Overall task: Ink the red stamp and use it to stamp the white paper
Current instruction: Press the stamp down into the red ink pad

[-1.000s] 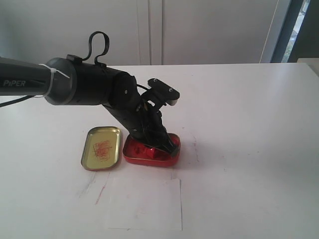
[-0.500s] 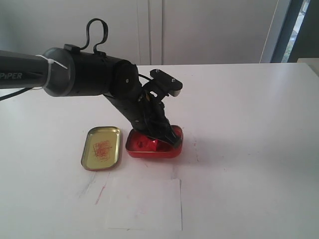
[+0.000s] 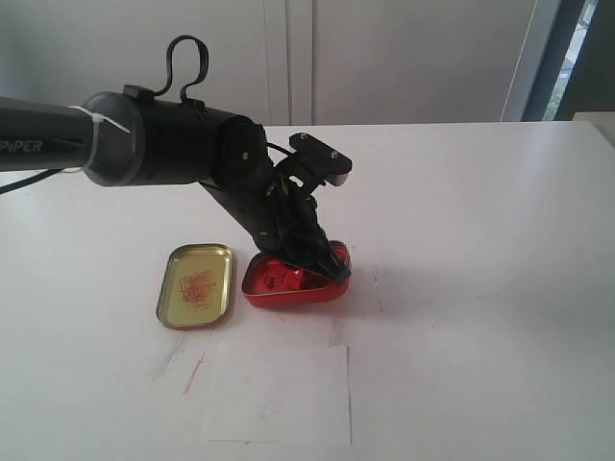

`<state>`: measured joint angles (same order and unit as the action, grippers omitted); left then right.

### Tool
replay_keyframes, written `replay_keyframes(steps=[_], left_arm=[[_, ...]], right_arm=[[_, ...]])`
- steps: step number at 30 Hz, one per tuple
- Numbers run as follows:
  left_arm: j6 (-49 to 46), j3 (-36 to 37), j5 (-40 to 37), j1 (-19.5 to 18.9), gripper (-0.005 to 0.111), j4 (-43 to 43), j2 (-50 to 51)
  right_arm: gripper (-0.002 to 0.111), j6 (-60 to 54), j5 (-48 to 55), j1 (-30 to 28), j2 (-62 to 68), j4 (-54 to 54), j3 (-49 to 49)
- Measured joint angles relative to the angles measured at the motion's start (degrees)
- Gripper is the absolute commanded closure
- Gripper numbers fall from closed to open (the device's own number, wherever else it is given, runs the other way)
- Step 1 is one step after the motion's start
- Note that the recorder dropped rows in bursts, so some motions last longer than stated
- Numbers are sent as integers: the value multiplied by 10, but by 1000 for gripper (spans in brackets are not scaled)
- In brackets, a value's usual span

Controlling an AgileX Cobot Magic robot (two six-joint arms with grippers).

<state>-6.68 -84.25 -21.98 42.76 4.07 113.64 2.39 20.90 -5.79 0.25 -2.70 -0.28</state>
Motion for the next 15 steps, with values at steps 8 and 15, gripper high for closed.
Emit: replay_keyframes(steps=[8,15], left_arm=[[0,0,0,0,107,-20,0],[0,0,0,0,107,-21,0]], right_arm=[[108,0,0,0,0,0,0],[108,0,0,0,0,0,0]])
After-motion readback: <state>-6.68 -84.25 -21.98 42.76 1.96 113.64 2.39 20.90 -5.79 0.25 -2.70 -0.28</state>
